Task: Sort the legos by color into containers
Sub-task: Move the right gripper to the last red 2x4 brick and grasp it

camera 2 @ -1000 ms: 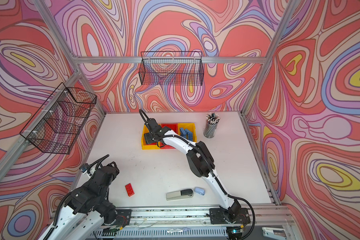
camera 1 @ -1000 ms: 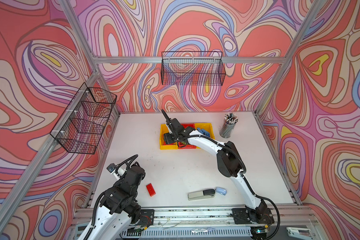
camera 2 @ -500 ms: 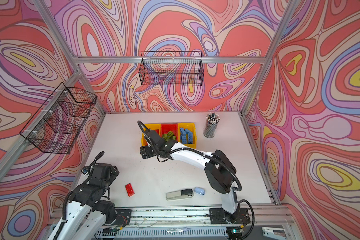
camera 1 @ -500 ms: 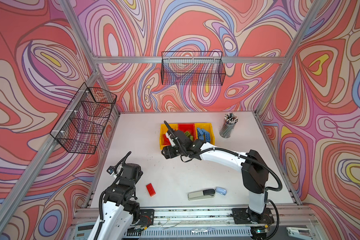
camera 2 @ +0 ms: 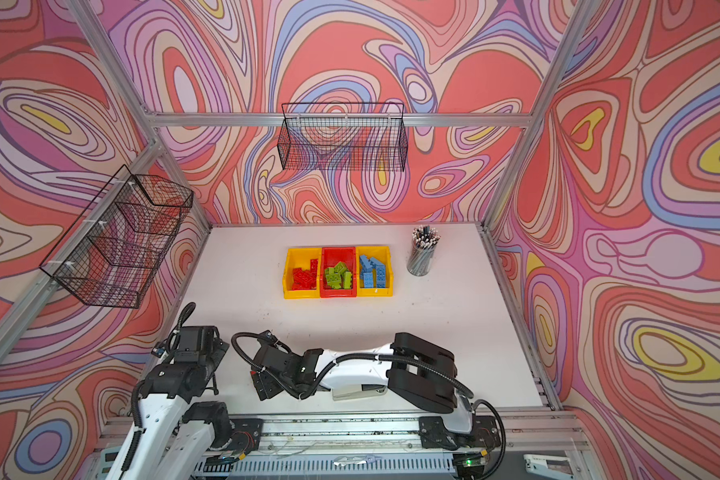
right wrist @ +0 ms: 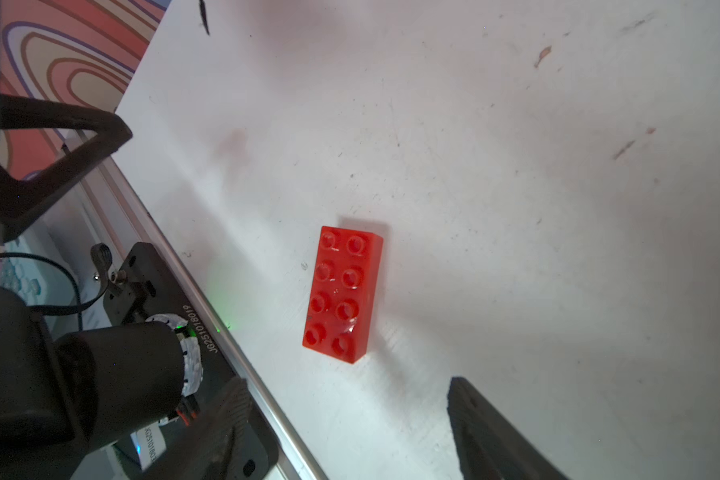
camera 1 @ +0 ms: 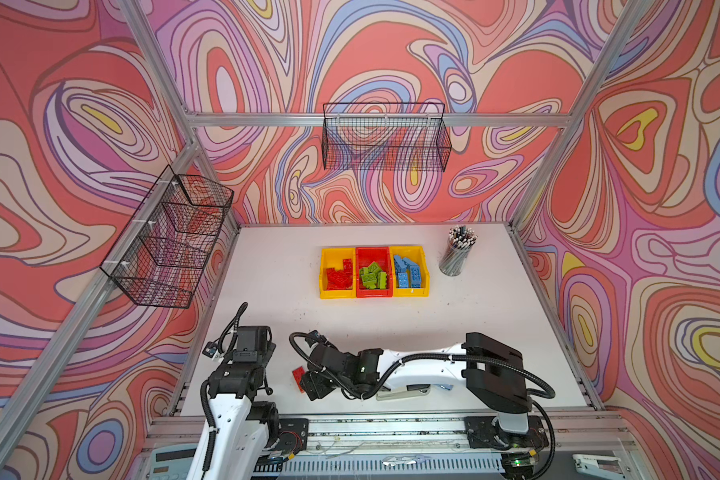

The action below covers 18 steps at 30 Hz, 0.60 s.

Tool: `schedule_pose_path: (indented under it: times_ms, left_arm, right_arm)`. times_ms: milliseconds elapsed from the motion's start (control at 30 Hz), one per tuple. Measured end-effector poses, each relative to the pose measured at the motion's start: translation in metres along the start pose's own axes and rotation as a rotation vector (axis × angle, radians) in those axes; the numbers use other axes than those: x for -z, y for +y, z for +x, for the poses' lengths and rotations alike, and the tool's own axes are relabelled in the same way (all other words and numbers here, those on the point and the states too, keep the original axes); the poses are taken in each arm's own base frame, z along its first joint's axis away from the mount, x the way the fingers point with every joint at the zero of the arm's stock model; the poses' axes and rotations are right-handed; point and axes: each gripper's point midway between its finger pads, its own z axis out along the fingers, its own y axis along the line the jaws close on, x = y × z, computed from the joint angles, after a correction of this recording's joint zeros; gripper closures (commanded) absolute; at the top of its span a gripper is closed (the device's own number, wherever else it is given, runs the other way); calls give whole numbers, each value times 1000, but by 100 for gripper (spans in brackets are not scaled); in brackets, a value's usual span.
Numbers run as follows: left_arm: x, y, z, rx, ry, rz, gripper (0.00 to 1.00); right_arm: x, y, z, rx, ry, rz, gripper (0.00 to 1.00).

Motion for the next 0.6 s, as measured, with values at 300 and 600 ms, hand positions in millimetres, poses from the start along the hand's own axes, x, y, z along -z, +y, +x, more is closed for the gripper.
schedule_pose_path:
  times_ms: [300,600]
  left_arm:
    - [-3,9,-4,101,-15,-16,4]
    - [-1,13,-5,128,-23,-7,4]
  right_arm:
    - [-23,-3,6,23,-85,88,21]
    - [-36,-1,-7,41,-157,106,22]
